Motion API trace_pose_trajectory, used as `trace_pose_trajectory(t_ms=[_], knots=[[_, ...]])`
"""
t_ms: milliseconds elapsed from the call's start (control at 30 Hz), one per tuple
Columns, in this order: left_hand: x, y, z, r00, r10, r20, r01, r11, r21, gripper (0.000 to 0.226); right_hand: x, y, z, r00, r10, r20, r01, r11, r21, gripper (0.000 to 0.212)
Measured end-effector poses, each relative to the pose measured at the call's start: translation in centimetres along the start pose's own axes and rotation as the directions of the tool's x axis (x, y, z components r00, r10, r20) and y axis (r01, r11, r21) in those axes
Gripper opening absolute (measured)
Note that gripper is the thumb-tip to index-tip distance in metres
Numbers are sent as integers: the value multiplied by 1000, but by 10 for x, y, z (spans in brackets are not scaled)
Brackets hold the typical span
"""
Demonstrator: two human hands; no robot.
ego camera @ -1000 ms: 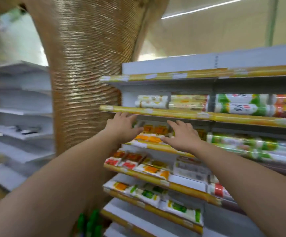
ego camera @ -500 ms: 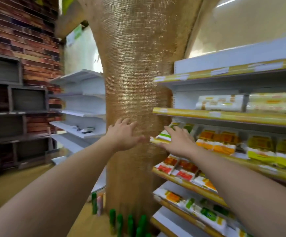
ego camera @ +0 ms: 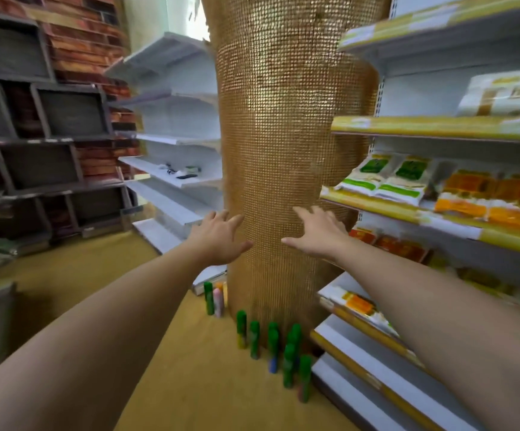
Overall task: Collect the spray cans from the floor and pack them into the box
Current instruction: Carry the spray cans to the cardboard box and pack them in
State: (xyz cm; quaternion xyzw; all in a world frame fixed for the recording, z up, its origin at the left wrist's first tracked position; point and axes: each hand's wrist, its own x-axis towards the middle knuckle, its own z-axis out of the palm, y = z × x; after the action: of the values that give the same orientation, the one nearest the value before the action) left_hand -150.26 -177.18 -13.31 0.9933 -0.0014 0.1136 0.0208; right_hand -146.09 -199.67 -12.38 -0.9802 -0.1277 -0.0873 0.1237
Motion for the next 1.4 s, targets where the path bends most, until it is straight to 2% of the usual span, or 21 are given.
trace_pose_trajectory(t_ms=[200,567,700,1133,1300,1400], knots=[[59,-39,36,997,-70,24,70,997,7,82,84,-15,45,998,-55,30,54,997,52,92],[202,-132,56,966,-257,9,257,966,-13,81,269,-57,103,976,-188,107,166,968,189,92],[237,-163,85,959,-279,60,281,959,-36,86,320,-75,146,965,-209,159,176,964,198,92],[403,-325,219,944,-256,209,285,951,-121,86,506,-146,307,937,-109,332,50,982,183,94],[466,-395,262,922,-217,321,261,960,-102,88,576,-182,356,924,-64,377,-2,985,172,81],[502,-429,287,906,-226,359,284,952,-118,87,611,-197,390,900,-55,432,-18,987,163,88]])
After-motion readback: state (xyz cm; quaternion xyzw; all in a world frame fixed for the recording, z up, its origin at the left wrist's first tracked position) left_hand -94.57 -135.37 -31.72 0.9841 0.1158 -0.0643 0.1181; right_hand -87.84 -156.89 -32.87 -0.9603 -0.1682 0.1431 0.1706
